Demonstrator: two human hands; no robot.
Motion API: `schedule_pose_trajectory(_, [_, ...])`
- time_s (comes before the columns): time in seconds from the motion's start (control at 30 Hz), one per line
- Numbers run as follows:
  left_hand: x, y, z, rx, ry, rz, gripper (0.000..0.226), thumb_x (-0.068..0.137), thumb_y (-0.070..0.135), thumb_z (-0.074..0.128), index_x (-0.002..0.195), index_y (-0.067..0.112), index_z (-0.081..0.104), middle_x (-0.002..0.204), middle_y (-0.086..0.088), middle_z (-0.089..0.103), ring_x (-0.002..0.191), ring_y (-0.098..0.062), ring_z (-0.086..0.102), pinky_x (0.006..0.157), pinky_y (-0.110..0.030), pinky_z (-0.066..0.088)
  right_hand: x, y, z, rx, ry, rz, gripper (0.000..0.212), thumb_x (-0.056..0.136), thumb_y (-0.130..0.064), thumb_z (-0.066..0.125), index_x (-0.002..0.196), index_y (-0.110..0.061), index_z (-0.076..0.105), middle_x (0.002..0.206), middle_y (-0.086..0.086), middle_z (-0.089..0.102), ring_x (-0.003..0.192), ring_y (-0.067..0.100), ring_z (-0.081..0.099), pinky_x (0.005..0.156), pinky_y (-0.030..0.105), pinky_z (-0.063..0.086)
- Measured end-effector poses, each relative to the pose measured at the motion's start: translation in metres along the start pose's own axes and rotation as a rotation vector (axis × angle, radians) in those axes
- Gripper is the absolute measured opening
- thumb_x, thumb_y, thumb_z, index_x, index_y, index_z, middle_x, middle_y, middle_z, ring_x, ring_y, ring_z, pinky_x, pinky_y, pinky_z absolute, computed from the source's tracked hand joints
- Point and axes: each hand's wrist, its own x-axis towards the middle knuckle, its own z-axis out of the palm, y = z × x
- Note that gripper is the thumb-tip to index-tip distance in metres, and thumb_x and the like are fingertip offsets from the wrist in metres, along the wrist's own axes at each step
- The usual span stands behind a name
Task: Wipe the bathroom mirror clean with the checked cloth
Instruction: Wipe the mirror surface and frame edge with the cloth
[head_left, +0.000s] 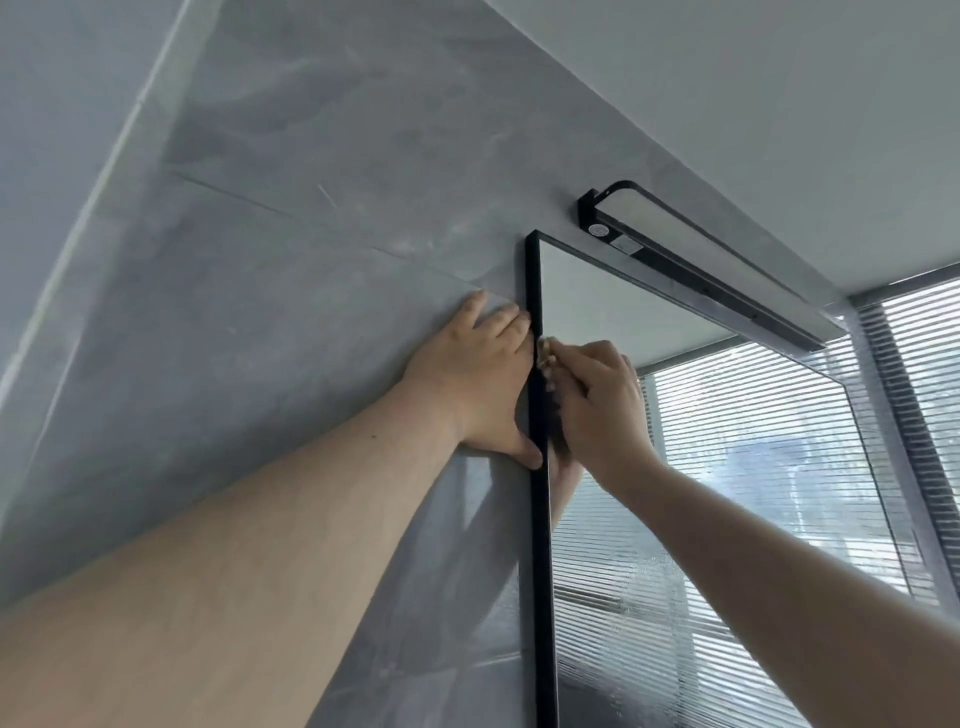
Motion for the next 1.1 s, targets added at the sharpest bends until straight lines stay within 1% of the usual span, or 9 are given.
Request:
schedule_pose_trajectory(0.13, [-0.001,0.000,-0.002,-0.006,-0.027,-0.010,0.136,0.062,0.097,0.043,0.157,0.005,0.015,0.166,-0.013,0.010,0.154,-0.026,0.002,0.123,-0.052,-0.004,-0.040,0.010,-0.011,-0.051,-0.052,-0.087,0.031,0.099,-0.015,0.059,0.127,-0.024,0.068,0.105,-0.017,0.057,0.106,0.013,0.048,0.090,0.013,0.037])
schedule_pose_trajectory(0.27, [0.000,0.000,0.001,-0.013,-0.040,-0.005,0.135,0.062,0.097,0.041,0.158,0.007,0.011,0.167,-0.012,0.007,0.154,-0.025,-0.001,0.123,-0.052,-0.005,-0.006,0.006,-0.016,-0.139,-0.115,-0.079,0.032,0.097,-0.014,0.057,0.125,-0.024,0.069,0.109,-0.006,0.063,0.105,0.016,0.048,0.082,0.016,0.032])
schedule_pose_trajectory(0.33, [0.000,-0.001,0.003,-0.012,-0.036,-0.002,0.134,0.062,0.097,0.039,0.159,0.008,0.011,0.167,-0.011,0.007,0.154,-0.024,-0.001,0.123,-0.051,-0.005,0.023,0.000,-0.016,-0.173,-0.118,-0.055,0.031,0.099,-0.017,0.055,0.125,-0.025,0.069,0.115,-0.004,0.065,0.109,0.019,0.050,0.083,0.022,0.031])
schedule_pose_trajectory(0.47, [0.002,-0.001,0.005,0.003,-0.006,0.009,0.139,0.058,0.099,0.040,0.158,0.006,0.012,0.166,-0.011,0.012,0.154,-0.025,0.006,0.124,-0.051,0.000,0.081,-0.012,-0.010,-0.136,-0.019,0.000,0.029,0.095,-0.015,0.060,0.117,-0.028,0.073,0.115,-0.003,0.071,0.110,0.020,0.061,0.094,0.033,0.046])
schedule_pose_trajectory(0.6, [0.003,-0.002,0.006,0.016,-0.003,0.003,0.141,0.056,0.100,0.040,0.157,0.005,0.013,0.166,-0.011,0.014,0.154,-0.024,0.008,0.124,-0.051,0.002,0.108,-0.015,-0.004,-0.115,0.074,0.070,0.024,0.093,-0.024,0.063,0.112,-0.033,0.074,0.112,-0.010,0.073,0.104,0.012,0.063,0.087,0.030,0.050])
schedule_pose_trajectory(0.8, [0.004,-0.002,0.007,0.016,0.003,0.013,0.139,0.057,0.100,0.038,0.157,0.007,0.013,0.166,-0.010,0.015,0.154,-0.025,0.008,0.124,-0.052,0.002,0.065,0.004,-0.005,-0.177,0.054,0.006,0.025,0.094,-0.039,0.062,0.115,-0.030,0.073,0.096,-0.011,0.062,0.087,0.010,0.057,0.070,0.018,0.038])
schedule_pose_trajectory(0.9, [0.004,-0.003,0.005,0.032,-0.010,0.022,0.140,0.055,0.102,0.033,0.157,0.008,0.015,0.166,-0.011,0.013,0.154,-0.025,0.006,0.123,-0.053,0.002,0.026,0.008,-0.009,-0.134,0.068,-0.032,0.024,0.095,-0.037,0.063,0.111,-0.024,0.076,0.093,-0.008,0.060,0.080,0.012,0.057,0.074,0.027,0.047])
schedule_pose_trajectory(1.03, [0.004,-0.003,0.004,0.022,-0.025,0.010,0.143,0.051,0.101,0.029,0.157,0.007,0.014,0.166,-0.011,0.012,0.154,-0.024,0.005,0.123,-0.052,0.000,-0.020,0.006,-0.006,-0.161,0.079,-0.101,0.021,0.095,-0.028,0.063,0.109,-0.019,0.076,0.089,-0.007,0.056,0.072,0.012,0.052,0.067,0.028,0.042])
schedule_pose_trajectory(1.1, [0.004,-0.003,0.004,0.020,-0.028,0.009,0.143,0.052,0.101,0.030,0.157,0.006,0.013,0.167,-0.011,0.011,0.154,-0.024,0.005,0.123,-0.052,0.000,-0.031,0.005,-0.005,-0.147,0.099,-0.122,0.020,0.094,-0.026,0.064,0.108,-0.017,0.076,0.087,-0.010,0.052,0.071,0.015,0.055,0.065,0.031,0.047])
